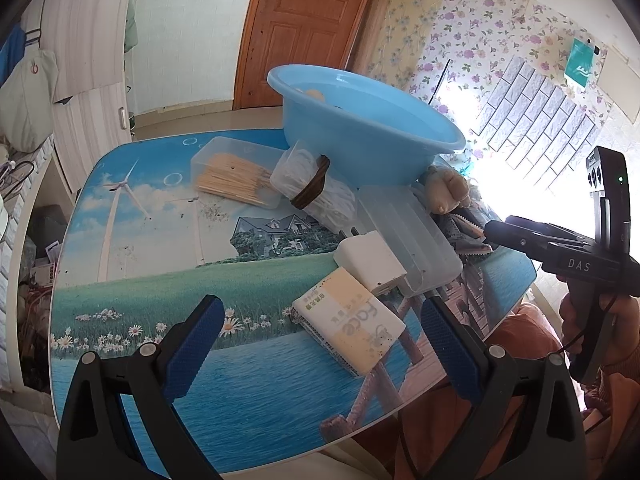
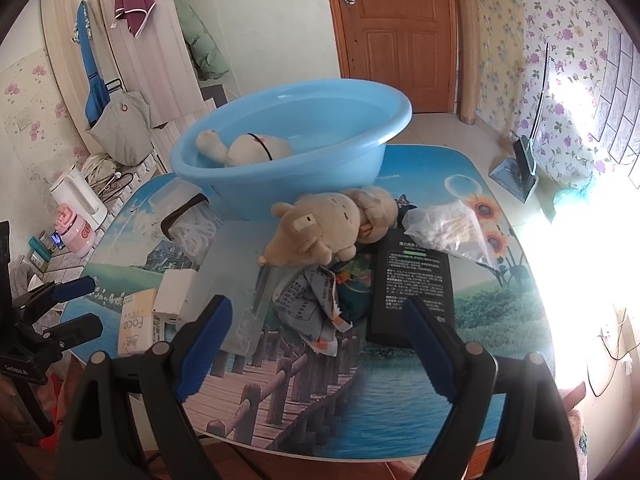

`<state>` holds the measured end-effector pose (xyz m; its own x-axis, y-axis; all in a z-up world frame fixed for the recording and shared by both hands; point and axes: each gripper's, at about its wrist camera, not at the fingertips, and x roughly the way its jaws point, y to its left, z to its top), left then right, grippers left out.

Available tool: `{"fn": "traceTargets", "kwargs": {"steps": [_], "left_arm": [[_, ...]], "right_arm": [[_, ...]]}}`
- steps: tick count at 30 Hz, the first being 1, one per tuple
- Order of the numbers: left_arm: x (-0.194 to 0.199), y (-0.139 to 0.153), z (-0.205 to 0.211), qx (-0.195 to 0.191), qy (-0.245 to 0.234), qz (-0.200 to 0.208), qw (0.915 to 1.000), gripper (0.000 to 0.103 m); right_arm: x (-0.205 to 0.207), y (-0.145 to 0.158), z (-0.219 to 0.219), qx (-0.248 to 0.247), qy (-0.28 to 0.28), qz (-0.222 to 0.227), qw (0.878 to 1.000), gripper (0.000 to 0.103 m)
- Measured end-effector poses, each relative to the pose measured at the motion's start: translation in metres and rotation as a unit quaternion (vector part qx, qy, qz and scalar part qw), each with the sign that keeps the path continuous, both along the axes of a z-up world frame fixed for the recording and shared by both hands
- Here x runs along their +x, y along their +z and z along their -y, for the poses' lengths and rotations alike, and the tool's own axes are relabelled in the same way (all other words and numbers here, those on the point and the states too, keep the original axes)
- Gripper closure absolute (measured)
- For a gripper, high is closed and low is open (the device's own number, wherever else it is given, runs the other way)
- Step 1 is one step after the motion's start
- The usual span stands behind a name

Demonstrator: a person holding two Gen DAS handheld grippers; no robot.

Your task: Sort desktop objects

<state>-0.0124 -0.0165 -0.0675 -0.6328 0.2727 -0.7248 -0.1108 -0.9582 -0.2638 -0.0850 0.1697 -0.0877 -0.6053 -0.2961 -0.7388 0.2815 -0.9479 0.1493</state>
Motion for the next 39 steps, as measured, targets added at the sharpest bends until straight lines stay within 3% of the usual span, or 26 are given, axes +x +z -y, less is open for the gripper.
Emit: {"fn": "traceTargets", "kwargs": {"steps": [32,39], "left_arm": [[-0.001,-0.019,-0.005,0.012,-0.008,0.027,0.9995,0.004],[-0.013,-0.024,-0.034,0.005,-0.045,0.033,0.9984,0.004]], "right_arm": [[-0.002,-0.005,-0.01,-0.005,-0.011,0.006,1.0,0.015],[0.001,-0.002,-0.024,-0.003,-0.028,0.0,1.0,0.015]]}}
